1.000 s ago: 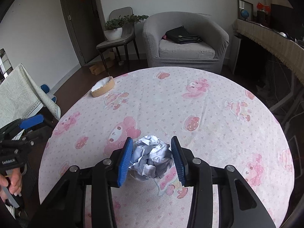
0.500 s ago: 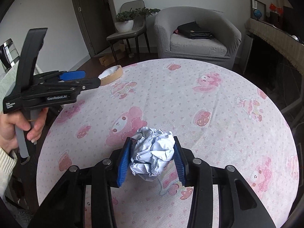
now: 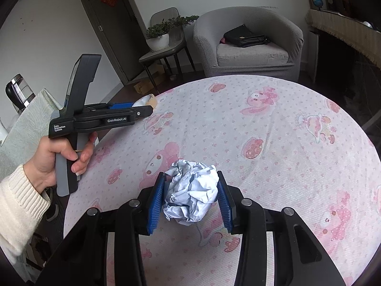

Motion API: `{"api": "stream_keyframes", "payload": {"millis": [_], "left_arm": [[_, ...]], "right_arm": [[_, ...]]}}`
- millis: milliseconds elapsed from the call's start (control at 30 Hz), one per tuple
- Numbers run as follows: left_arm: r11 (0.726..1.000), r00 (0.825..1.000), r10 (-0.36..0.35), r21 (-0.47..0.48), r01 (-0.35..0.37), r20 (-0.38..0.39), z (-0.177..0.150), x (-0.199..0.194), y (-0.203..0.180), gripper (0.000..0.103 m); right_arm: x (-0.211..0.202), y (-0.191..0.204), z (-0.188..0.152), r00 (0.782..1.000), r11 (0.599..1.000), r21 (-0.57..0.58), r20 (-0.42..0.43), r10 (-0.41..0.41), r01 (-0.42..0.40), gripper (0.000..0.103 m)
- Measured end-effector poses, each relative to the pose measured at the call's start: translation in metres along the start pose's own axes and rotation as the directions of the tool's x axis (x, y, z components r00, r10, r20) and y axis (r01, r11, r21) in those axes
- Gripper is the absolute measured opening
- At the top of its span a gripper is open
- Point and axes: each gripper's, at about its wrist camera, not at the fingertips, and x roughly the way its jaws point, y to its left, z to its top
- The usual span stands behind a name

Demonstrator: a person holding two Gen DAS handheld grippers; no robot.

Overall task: Collect trash
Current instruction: 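Grasp the crumpled foil with the right tool while the left tool grasps the brown tape roll, then carry the foil and tape roll in both tools down over the teal bin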

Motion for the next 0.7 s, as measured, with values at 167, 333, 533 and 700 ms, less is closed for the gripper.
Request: {"api": "stream_keyframes", "payload": {"millis": [167,333,533,700], "left_arm": [[1.000,1.000,-0.005,0.017,0.005,-0.003,-0.007,-0.008,-0.011,0.037],[1.000,1.000,0.008,-0.017,-0.007,0.010,-0.031,-0.037,-0.022,0.037],[0.998,1.000,0.007,-0.066,-0.005,0.026,-0.069,-0.089,-0.032,0.037],[0.995,0.999,0.021,-0.101,-0.018,0.028,-0.102,-0.124,-0.026,0.037]], "right_arm": [[0.000,-0.001,-0.005,1.000,1.000,0.016,-0.009,0.013,-0.012,0.042],[-0.019,0.012,-0.010,0.999,0.999,0.022,0.024,0.031,-0.032,0.042],[-0.031,0.038,-0.024,0.999,1.000,-0.004,0.037,0.028,-0.028,0.042],[-0.035,0.055,-0.033,0.999,0.999,-0.011,0.043,0.031,-0.030,0.042]]}}
